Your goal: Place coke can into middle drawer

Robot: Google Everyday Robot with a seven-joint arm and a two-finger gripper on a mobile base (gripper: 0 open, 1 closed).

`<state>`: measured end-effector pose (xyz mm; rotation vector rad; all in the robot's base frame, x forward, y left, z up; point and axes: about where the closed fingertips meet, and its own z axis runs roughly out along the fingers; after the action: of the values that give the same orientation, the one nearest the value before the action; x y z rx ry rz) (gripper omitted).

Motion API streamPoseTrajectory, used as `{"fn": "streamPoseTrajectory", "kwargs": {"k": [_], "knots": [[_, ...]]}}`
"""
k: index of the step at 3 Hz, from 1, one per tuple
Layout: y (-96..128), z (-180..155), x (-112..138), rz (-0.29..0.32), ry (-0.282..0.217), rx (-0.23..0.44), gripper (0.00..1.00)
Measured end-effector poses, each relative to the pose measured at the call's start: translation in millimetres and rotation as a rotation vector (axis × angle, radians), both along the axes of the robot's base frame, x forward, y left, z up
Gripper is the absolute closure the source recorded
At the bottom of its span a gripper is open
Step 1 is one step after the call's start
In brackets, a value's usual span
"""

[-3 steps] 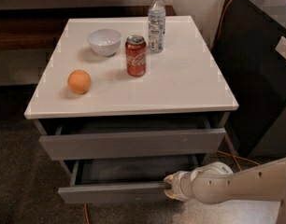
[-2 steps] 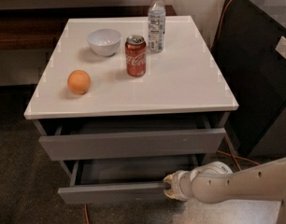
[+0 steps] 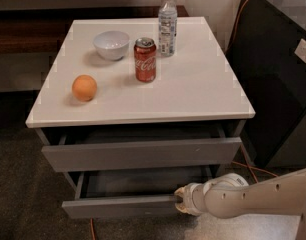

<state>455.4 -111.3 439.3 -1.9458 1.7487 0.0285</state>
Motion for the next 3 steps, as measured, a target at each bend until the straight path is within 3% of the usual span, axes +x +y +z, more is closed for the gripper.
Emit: {"fn": "streamPoseTrajectory", "kwargs": {"k": [1, 3], "knots": [[1, 3, -12, -0.005, 0.007, 0.008, 0.82], [4, 7, -26, -0.009, 0.015, 0.020, 0.34]]}}
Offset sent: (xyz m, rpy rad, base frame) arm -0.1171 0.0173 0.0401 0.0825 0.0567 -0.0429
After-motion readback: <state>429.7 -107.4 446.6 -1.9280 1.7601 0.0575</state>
